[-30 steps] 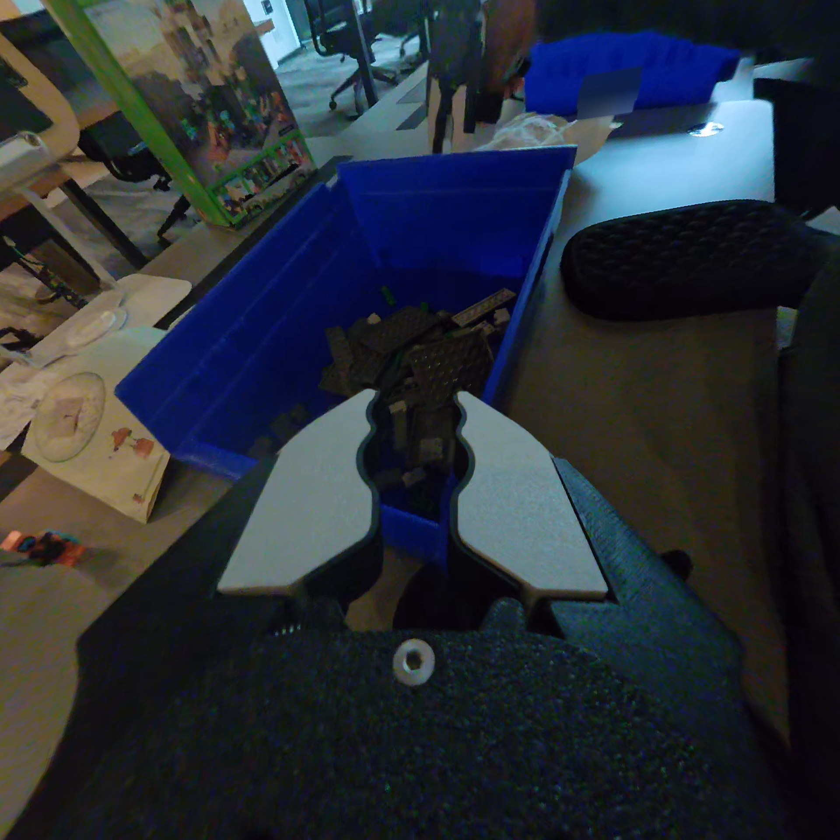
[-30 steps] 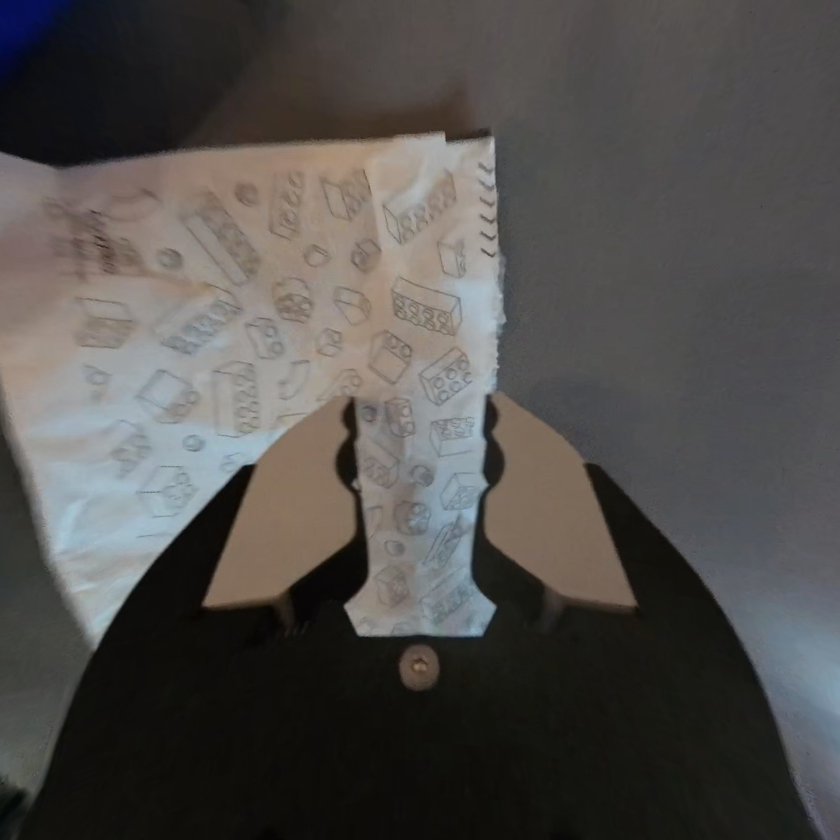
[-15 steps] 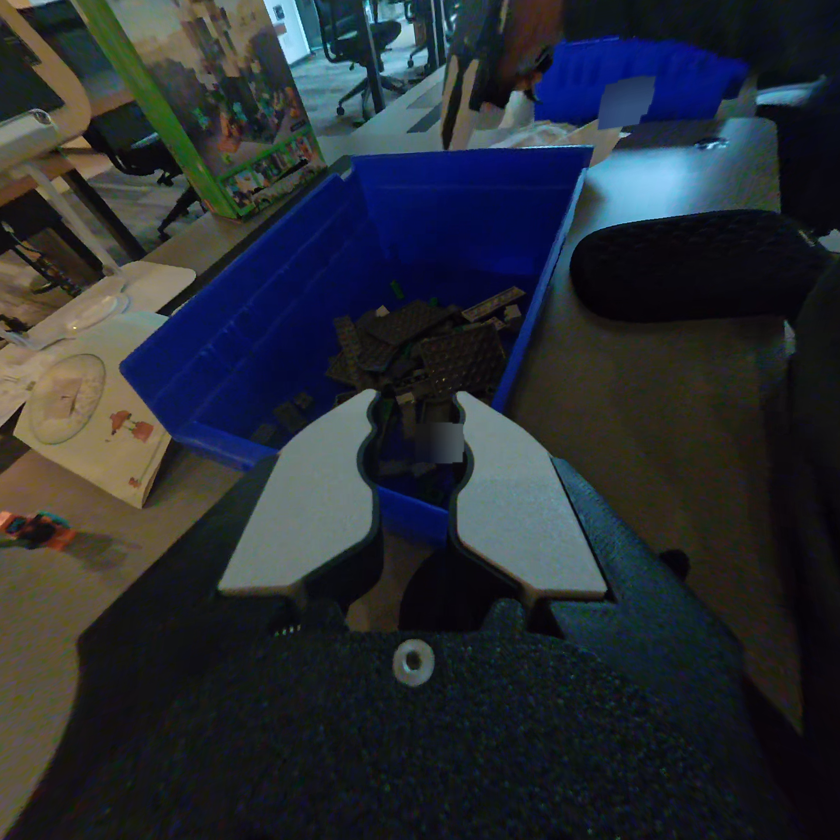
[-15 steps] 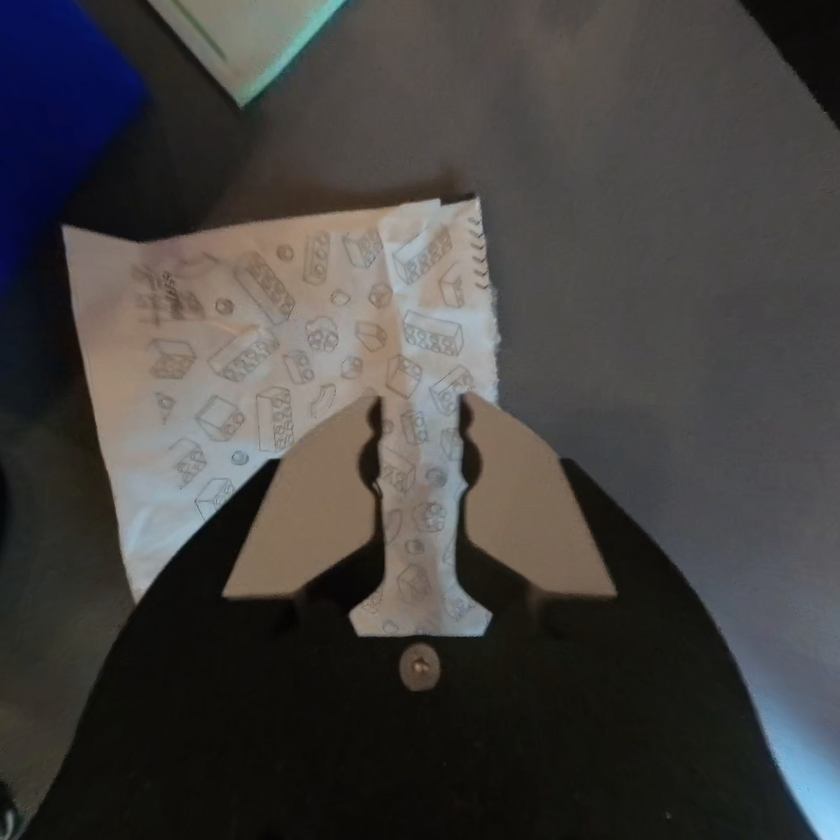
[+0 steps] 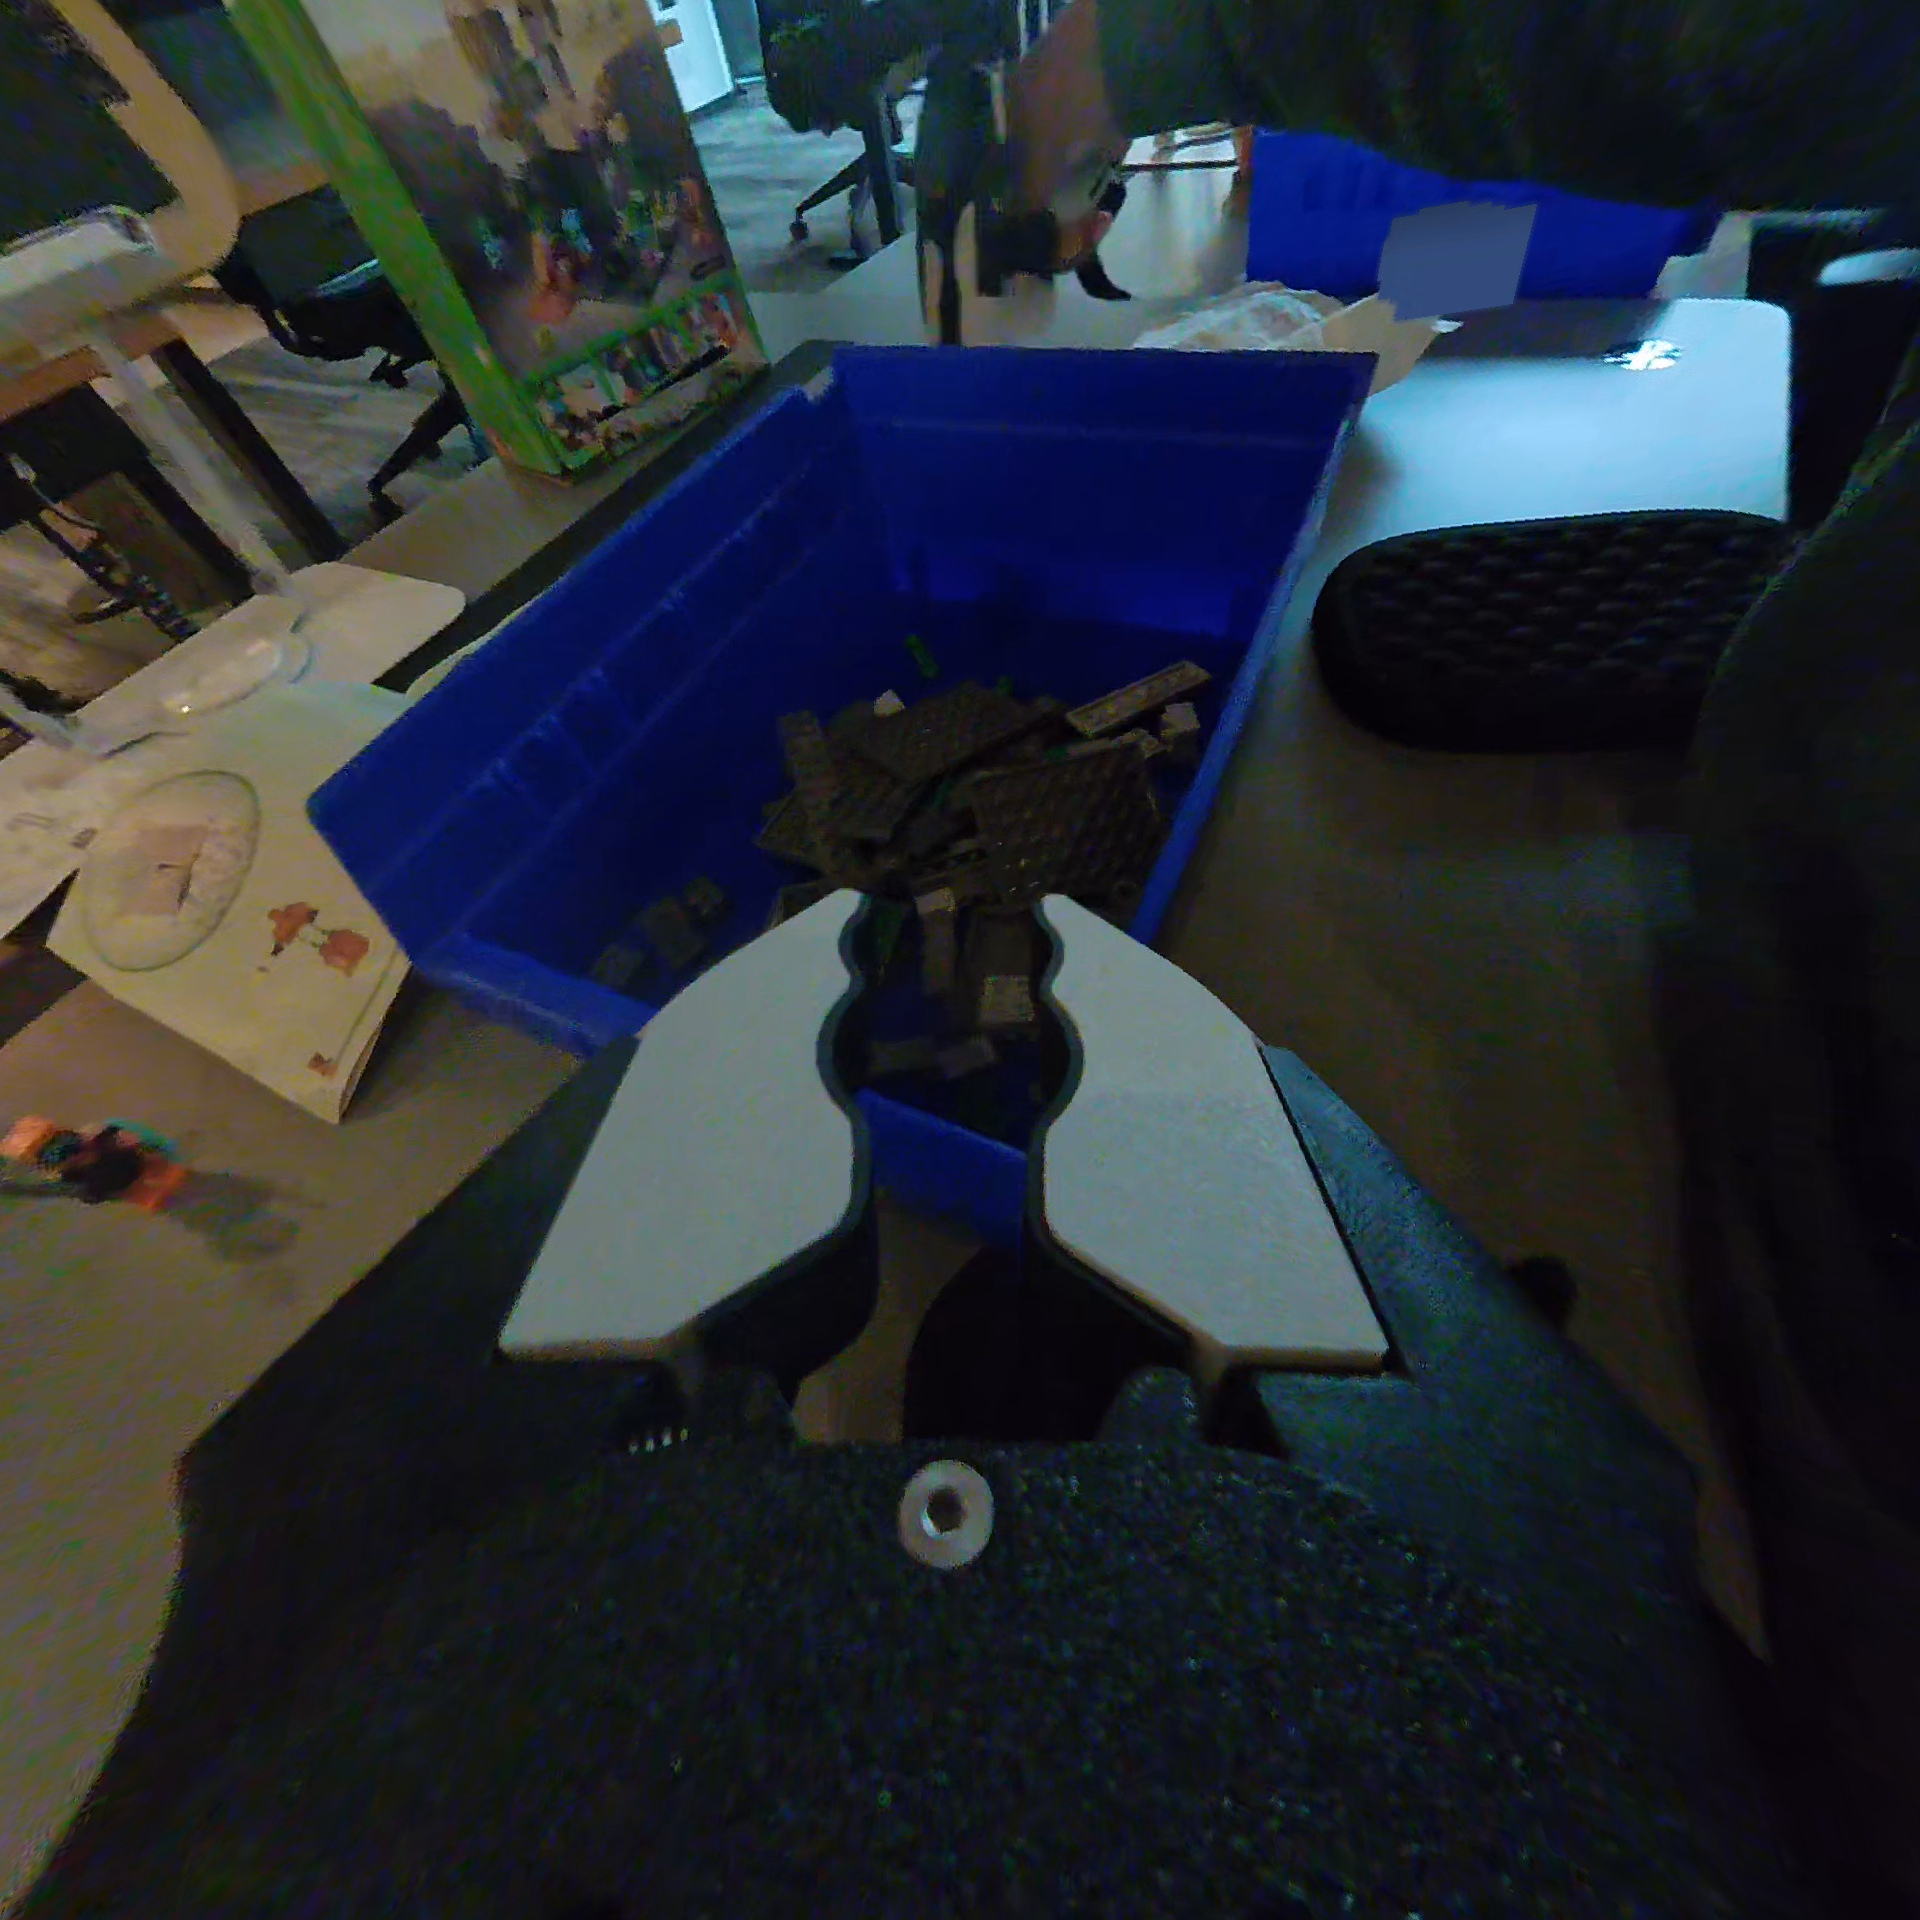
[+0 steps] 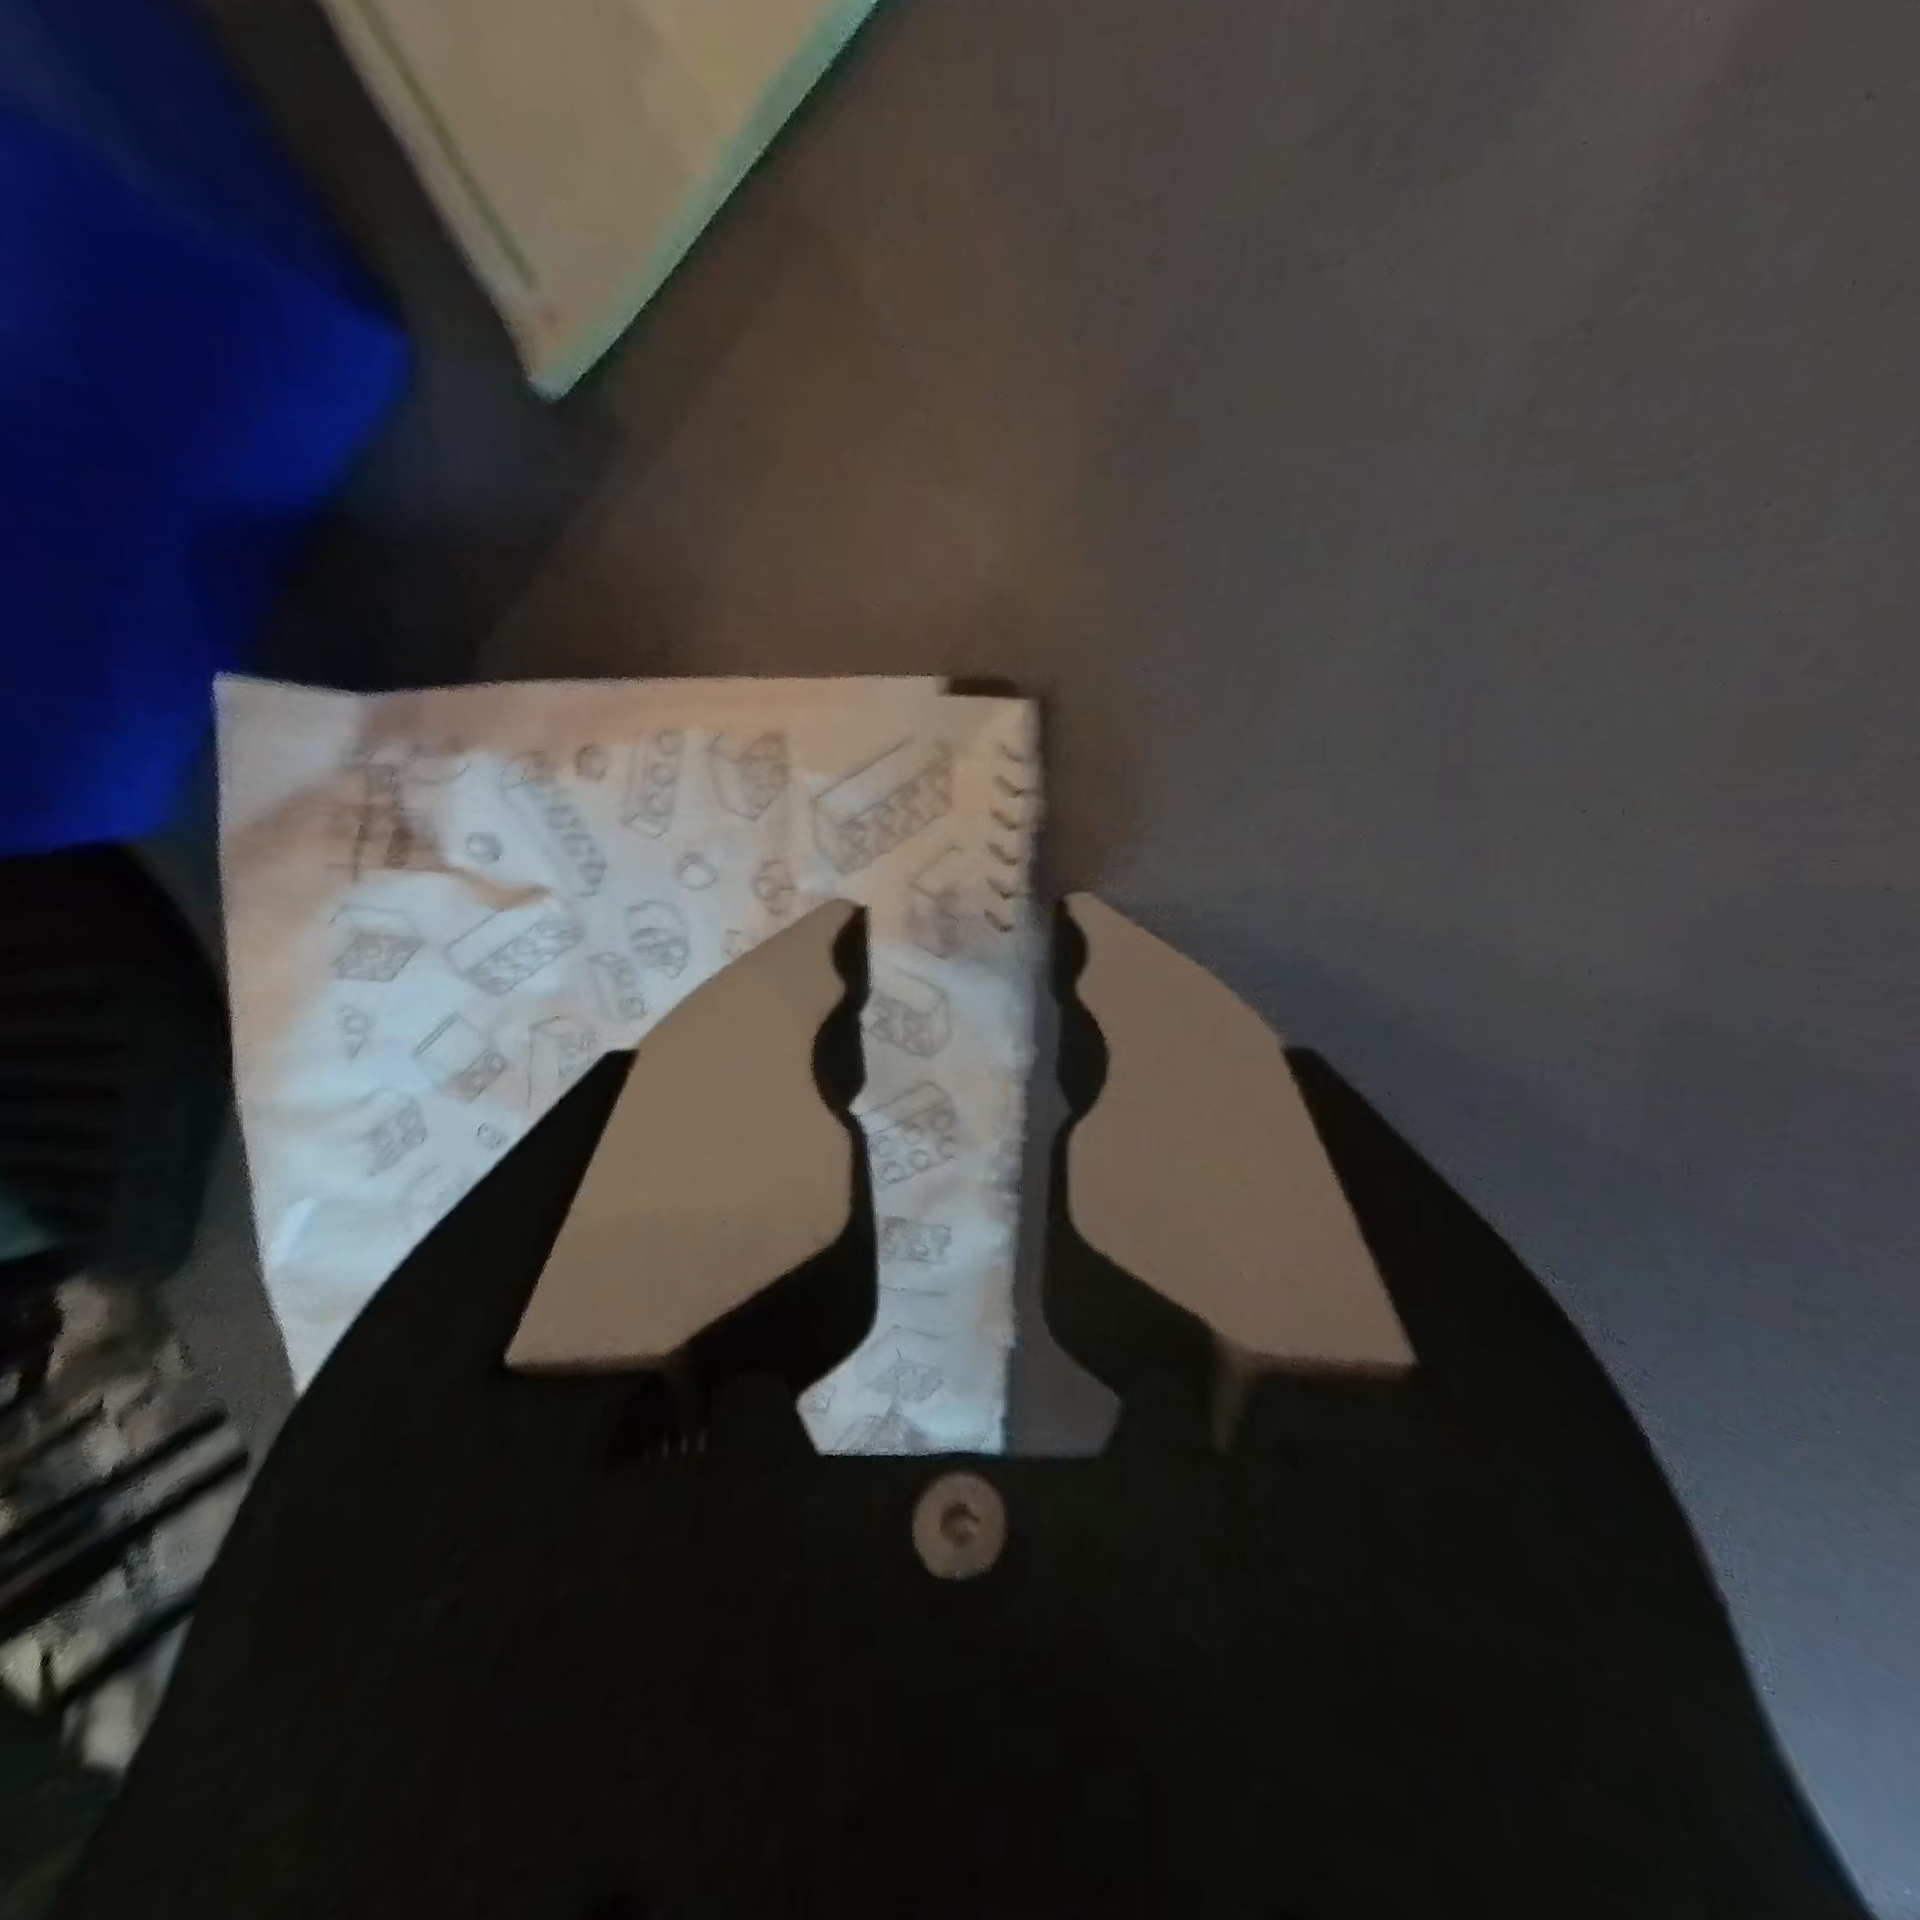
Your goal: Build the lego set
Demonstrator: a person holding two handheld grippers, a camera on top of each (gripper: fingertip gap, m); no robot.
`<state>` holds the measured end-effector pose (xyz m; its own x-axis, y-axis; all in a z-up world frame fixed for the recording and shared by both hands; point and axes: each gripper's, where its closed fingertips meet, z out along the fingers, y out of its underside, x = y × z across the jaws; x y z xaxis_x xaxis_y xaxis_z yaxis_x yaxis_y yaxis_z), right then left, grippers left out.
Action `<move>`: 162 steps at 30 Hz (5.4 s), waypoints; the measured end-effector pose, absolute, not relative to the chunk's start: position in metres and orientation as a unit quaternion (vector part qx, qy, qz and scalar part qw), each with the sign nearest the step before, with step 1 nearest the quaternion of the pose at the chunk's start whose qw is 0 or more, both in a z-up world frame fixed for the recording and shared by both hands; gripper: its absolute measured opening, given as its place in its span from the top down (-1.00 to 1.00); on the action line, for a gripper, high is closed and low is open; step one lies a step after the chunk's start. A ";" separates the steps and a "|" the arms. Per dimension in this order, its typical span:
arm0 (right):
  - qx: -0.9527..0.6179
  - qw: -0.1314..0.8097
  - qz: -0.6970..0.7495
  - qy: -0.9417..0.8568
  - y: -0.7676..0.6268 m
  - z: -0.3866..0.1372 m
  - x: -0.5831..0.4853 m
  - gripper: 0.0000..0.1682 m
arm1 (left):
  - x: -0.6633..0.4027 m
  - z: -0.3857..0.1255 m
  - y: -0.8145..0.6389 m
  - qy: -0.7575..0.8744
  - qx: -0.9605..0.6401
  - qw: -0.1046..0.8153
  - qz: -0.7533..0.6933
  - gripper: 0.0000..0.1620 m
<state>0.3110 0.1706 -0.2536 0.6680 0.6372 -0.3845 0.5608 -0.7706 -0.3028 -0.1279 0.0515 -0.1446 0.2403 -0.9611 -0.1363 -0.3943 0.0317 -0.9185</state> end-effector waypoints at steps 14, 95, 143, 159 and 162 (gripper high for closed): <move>-0.899 0.107 0.235 -0.353 0.149 -0.239 0.297 1.00 | -0.125 -0.143 0.056 0.530 -0.623 0.483 -0.312 0.67; -0.844 0.427 0.274 -0.173 0.104 -0.120 0.156 0.47 | -0.127 -0.120 0.072 0.484 -0.623 0.538 -0.298 0.72; -0.848 0.410 0.238 -0.236 0.034 -0.169 0.123 0.68 | -0.103 -0.149 0.120 0.471 -0.652 0.503 -0.316 0.76; -0.793 0.542 0.130 -0.245 0.106 -0.071 0.110 1.00 | -0.102 -0.133 0.158 0.373 -0.721 0.516 -0.275 1.00; -0.814 0.536 0.105 -0.199 0.149 -0.074 0.137 1.00 | -0.107 -0.123 0.177 0.345 -0.733 0.526 -0.258 1.00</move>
